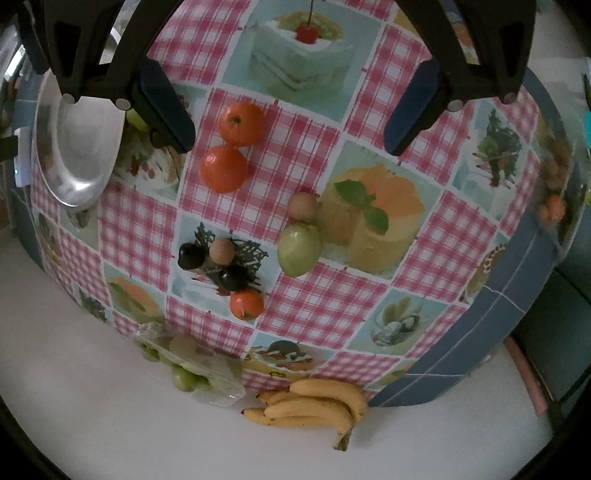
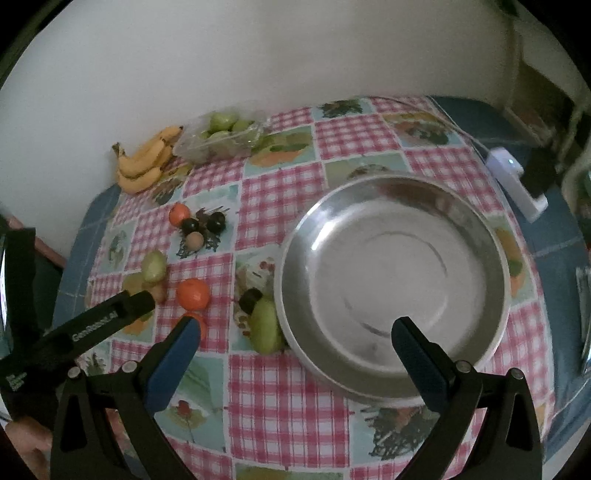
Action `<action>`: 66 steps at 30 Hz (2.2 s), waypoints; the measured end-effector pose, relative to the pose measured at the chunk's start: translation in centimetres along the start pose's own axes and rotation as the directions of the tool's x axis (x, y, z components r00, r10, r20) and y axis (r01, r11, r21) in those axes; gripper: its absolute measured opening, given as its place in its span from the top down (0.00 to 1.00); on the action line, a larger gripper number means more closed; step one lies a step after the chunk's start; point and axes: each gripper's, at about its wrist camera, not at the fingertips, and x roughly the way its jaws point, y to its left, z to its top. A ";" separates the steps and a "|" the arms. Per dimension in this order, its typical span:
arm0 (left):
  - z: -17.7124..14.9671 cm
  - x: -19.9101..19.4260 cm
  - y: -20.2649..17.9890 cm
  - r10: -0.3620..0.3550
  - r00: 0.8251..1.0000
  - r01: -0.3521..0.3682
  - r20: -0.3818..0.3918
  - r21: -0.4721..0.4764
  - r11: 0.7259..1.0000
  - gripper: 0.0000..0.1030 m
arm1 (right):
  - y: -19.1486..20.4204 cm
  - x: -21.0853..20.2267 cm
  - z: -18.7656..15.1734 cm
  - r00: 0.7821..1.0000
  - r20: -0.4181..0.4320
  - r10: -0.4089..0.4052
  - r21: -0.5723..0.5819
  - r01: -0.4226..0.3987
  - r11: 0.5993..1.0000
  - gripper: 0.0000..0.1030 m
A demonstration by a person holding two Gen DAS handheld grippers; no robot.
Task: Organize fruits
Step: 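Move the left tool to an orange while the right tool approaches the green mango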
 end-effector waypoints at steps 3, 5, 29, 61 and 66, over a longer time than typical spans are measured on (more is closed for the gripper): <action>0.4 0.7 -0.2 -0.019 1.000 0.019 -0.002 0.009 1.000 0.00 | 1.0 0.4 0.8 1.000 0.004 -0.023 -0.040 0.023 0.999 0.00; 0.7 1.1 -0.2 -0.017 1.000 0.017 0.006 0.012 1.000 0.00 | 1.4 1.0 1.4 1.000 -0.011 -0.004 -0.042 0.004 0.999 0.00; 0.5 4.3 1.0 -0.210 0.971 0.203 -0.115 -0.067 0.977 0.20 | 1.8 5.7 0.9 0.989 -0.135 0.059 0.029 -0.056 0.998 0.33; 0.0 4.5 0.5 -0.316 0.932 0.302 -0.179 -0.102 0.948 0.66 | 2.8 5.5 0.3 0.988 -0.144 0.058 -0.054 -0.066 0.996 0.54; 0.3 3.7 1.9 -0.325 0.935 0.305 -0.143 -0.144 0.941 0.66 | 3.8 5.9 -0.2 0.985 -0.163 0.048 -0.086 -0.063 0.994 0.56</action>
